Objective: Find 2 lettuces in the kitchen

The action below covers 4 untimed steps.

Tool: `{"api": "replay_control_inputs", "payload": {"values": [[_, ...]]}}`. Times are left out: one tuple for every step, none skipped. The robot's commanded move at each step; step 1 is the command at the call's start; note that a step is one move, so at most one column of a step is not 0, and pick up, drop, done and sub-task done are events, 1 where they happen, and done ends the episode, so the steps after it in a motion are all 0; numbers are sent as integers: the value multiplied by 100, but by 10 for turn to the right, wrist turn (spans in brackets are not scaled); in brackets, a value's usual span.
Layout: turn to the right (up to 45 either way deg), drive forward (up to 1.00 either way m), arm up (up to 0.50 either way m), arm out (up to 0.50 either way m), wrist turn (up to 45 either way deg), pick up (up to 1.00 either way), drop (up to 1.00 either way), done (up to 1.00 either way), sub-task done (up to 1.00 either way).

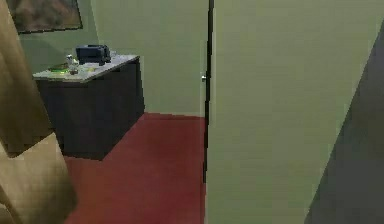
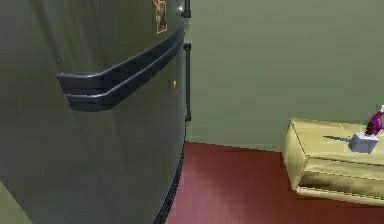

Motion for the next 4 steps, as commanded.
{"api": "replay_control_inputs", "payload": {"values": [[-120, 0, 0, 0, 0, 0, 0, 0, 0], [0, 30, 0, 0, 0, 0, 0, 0, 0], [-450, 0, 0, 0, 0, 0, 0, 0, 0], [-240, 0, 0, 0, 0, 0, 0, 0, 0]]}}
